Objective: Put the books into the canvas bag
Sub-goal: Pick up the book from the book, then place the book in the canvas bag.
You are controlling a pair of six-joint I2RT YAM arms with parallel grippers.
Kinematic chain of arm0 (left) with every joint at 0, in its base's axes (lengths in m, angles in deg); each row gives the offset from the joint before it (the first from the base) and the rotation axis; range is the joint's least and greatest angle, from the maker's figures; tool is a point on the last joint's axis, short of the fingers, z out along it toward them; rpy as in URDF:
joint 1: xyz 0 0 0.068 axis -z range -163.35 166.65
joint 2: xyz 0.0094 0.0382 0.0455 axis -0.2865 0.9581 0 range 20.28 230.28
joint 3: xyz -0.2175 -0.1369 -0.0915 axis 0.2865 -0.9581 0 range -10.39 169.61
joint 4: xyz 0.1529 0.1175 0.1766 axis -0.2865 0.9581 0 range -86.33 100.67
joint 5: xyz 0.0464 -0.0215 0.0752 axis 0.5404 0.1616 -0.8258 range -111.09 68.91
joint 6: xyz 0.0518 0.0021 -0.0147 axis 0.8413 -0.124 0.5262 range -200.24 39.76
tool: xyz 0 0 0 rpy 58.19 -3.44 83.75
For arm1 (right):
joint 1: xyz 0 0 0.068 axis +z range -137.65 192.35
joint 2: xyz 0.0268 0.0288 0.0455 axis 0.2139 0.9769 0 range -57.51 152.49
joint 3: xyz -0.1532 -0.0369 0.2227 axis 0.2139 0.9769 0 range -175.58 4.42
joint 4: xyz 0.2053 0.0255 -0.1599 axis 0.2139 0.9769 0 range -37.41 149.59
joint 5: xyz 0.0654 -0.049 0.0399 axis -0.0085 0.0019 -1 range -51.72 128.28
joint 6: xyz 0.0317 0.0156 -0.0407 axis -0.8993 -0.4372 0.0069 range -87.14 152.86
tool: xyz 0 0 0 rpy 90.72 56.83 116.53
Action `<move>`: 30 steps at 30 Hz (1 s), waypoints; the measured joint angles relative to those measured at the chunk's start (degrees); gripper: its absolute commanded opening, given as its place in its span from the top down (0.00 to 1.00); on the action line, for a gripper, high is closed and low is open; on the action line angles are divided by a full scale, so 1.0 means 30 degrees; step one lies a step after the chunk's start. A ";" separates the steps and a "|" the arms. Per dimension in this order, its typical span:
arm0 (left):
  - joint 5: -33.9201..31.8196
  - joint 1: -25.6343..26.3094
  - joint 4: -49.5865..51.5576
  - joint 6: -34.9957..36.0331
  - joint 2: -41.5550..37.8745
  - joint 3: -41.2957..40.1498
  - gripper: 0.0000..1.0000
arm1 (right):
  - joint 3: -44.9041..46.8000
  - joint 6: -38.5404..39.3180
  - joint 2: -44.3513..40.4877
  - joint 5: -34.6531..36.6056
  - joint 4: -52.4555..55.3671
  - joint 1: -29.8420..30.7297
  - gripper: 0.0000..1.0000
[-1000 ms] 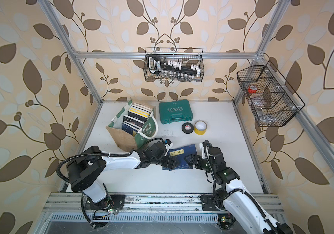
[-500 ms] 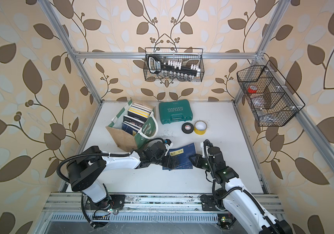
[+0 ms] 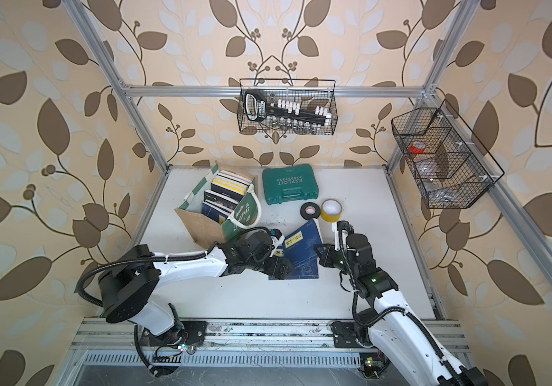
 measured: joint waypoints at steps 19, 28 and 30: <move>-0.2557 -0.7140 1.3624 0.3912 -0.9296 0.8051 0.01 | -1.3114 0.4641 1.0659 -0.4962 -0.7563 0.2142 1.00; -0.4284 -0.8437 1.6422 0.6433 -1.1839 0.9741 0.01 | -2.3547 0.6047 1.8112 -0.5646 -0.3978 0.5486 1.00; -0.4852 -0.8437 1.6691 0.6812 -1.1963 1.0251 0.01 | -2.4786 0.6382 1.9118 -0.5246 -0.2674 0.6047 1.00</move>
